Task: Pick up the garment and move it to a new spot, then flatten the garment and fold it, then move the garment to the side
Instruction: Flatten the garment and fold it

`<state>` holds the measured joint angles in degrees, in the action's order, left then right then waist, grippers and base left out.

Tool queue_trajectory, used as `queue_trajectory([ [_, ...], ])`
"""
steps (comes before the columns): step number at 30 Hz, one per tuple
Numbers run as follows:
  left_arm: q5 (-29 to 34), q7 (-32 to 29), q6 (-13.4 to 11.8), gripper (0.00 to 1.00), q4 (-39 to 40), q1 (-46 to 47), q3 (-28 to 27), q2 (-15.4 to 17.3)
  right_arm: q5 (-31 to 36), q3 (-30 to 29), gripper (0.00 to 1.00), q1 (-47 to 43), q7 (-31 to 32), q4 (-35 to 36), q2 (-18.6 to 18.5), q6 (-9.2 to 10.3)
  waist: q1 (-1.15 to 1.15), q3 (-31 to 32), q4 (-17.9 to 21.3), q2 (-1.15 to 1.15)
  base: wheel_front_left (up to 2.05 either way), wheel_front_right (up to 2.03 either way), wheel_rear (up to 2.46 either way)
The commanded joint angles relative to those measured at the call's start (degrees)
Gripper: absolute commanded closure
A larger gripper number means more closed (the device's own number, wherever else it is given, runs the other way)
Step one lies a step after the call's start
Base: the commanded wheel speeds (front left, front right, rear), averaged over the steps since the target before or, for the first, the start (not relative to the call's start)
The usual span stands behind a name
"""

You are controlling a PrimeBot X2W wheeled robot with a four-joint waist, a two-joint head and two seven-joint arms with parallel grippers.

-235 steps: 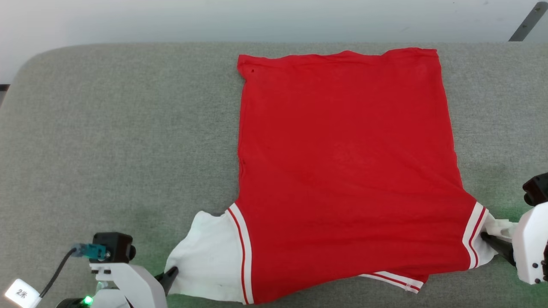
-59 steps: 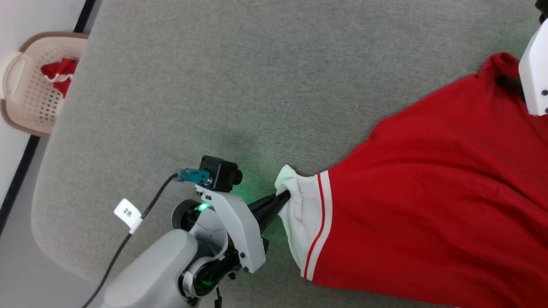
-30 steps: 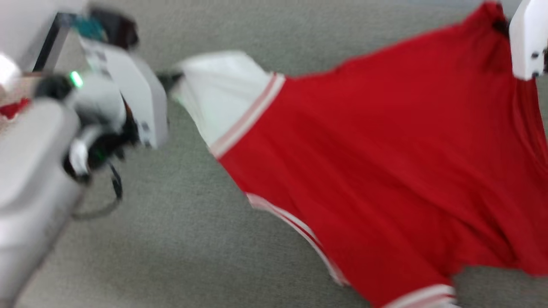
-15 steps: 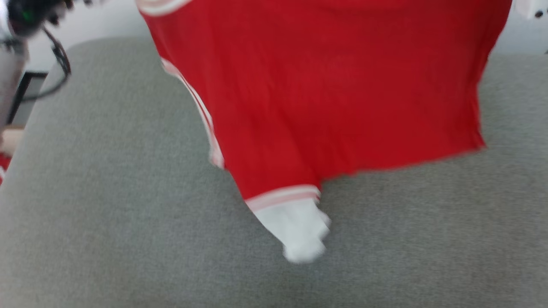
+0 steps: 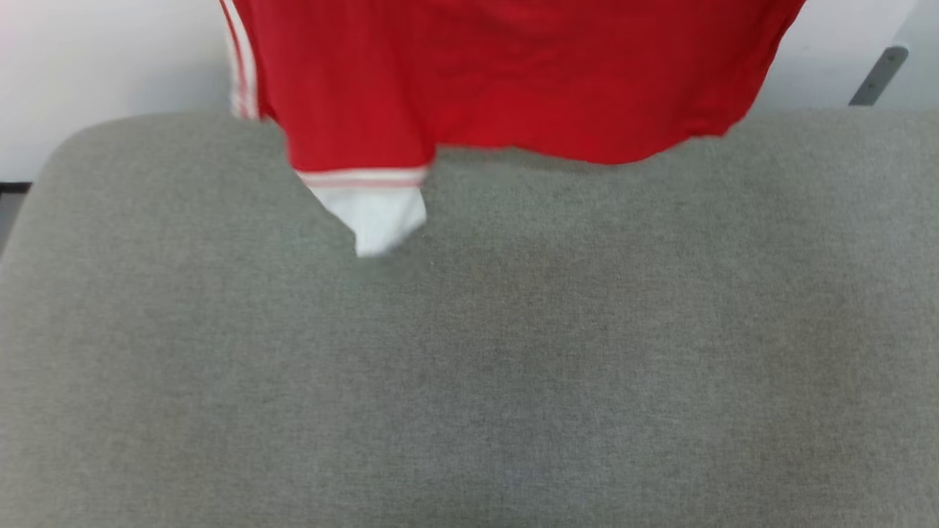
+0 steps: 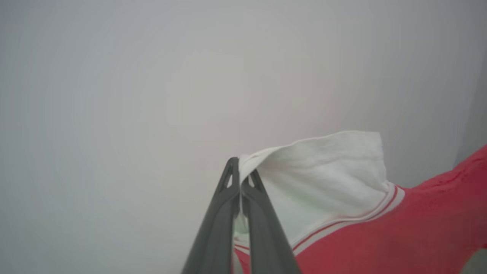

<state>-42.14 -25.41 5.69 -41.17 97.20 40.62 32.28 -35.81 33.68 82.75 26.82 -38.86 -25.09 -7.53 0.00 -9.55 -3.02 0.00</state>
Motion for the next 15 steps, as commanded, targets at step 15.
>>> queue_trajectory([
  [15,6.81,12.73,-0.49,1.0,-10.41,18.08,2.41,-3.44,12.58,-9.96,1.0,9.99,-8.77,0.21,5.52,0.08,0.0,-23.07,3.41,0.0,0.0,0.0,0.0],
])
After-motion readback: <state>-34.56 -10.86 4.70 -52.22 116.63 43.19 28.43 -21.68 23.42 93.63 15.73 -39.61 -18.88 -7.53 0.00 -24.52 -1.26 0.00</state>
